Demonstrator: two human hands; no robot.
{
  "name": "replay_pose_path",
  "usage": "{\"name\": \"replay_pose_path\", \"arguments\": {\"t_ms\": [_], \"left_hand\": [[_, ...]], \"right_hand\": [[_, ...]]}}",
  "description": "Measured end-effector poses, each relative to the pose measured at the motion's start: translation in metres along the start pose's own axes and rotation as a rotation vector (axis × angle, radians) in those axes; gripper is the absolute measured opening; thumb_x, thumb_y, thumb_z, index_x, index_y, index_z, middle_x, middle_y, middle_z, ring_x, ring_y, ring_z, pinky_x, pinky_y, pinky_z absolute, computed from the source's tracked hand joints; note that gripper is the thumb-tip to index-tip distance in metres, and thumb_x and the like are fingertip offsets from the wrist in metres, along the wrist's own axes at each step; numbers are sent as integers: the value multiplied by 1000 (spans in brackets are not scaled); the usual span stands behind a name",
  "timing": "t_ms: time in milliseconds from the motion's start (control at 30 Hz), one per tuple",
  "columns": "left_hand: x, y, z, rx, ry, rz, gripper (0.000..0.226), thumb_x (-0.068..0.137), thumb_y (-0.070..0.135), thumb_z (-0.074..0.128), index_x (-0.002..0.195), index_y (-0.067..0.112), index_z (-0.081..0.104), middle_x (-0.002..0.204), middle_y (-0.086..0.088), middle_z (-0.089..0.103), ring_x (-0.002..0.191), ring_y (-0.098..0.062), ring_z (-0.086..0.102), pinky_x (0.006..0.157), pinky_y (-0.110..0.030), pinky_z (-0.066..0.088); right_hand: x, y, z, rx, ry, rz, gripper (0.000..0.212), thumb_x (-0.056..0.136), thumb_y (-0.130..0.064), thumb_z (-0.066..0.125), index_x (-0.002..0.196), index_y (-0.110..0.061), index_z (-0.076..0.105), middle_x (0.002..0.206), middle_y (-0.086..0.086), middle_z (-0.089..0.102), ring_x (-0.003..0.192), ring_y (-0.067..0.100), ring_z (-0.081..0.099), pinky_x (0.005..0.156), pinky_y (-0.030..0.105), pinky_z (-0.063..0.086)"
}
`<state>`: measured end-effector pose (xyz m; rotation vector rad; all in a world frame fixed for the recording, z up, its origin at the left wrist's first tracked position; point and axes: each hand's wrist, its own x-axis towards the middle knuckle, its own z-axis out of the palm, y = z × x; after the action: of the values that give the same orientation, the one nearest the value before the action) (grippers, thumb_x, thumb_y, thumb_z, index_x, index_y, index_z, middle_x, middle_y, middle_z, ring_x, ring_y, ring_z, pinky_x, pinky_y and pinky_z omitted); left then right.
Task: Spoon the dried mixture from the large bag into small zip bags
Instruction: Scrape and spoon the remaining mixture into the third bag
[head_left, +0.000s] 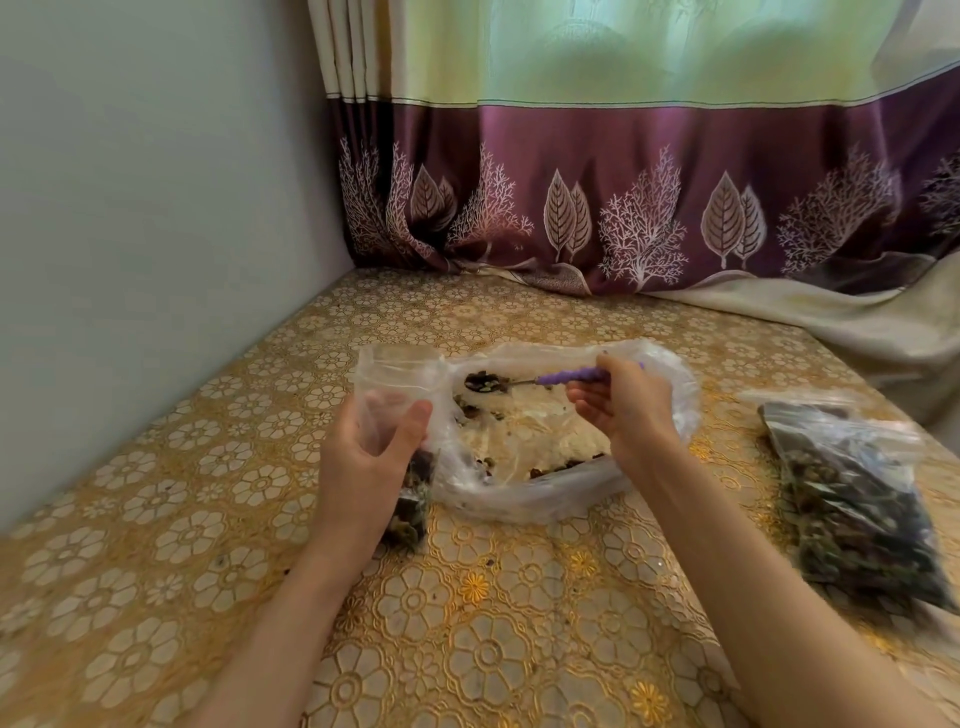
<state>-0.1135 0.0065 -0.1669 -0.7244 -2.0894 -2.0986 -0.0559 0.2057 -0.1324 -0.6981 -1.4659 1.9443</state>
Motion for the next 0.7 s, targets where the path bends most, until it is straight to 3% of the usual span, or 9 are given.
{"name": "replay_pose_path", "arguments": {"t_ms": [100, 200, 333, 600, 700], "left_hand": [[0, -1, 0, 14, -38, -21, 36, 72, 46, 61, 100, 25, 57, 84, 5, 72, 74, -6, 68, 64, -14, 51], [0, -2, 0, 3, -75, -29, 33, 73, 41, 63, 101, 25, 56, 86, 6, 72, 73, -7, 68, 63, -12, 50], [1, -3, 0, -3, -85, -30, 33, 73, 39, 64, 101, 24, 55, 87, 4, 73, 74, -7, 68, 64, -12, 50], [1, -3, 0, -39, -56, -30, 40, 65, 47, 67, 98, 28, 57, 83, 7, 72, 75, -7, 68, 61, -8, 47], [2, -4, -1, -20, -18, -34, 43, 63, 56, 66, 96, 30, 57, 86, -6, 69, 78, -19, 66, 60, -12, 49]], "right_hand": [[-4, -16, -1, 28, 27, -81, 40, 88, -4, 45, 51, -8, 60, 49, 3, 64, 45, 12, 54, 45, 20, 43], [-12, -34, 1, 86, -48, -167, 42, 89, -6, 44, 50, -9, 61, 56, 7, 68, 46, 11, 52, 44, 19, 41], [-26, -49, 11, 105, -167, -215, 30, 91, -10, 46, 67, -1, 61, 58, 7, 67, 47, 11, 54, 43, 17, 43], [-51, -60, 24, -114, -477, -428, 26, 94, -4, 44, 75, 1, 61, 69, 9, 73, 54, 13, 56, 47, 19, 46], [-51, -62, 22, -146, -514, -481, 21, 92, 0, 44, 83, 4, 62, 69, 7, 72, 56, 15, 57, 48, 21, 46]]}}
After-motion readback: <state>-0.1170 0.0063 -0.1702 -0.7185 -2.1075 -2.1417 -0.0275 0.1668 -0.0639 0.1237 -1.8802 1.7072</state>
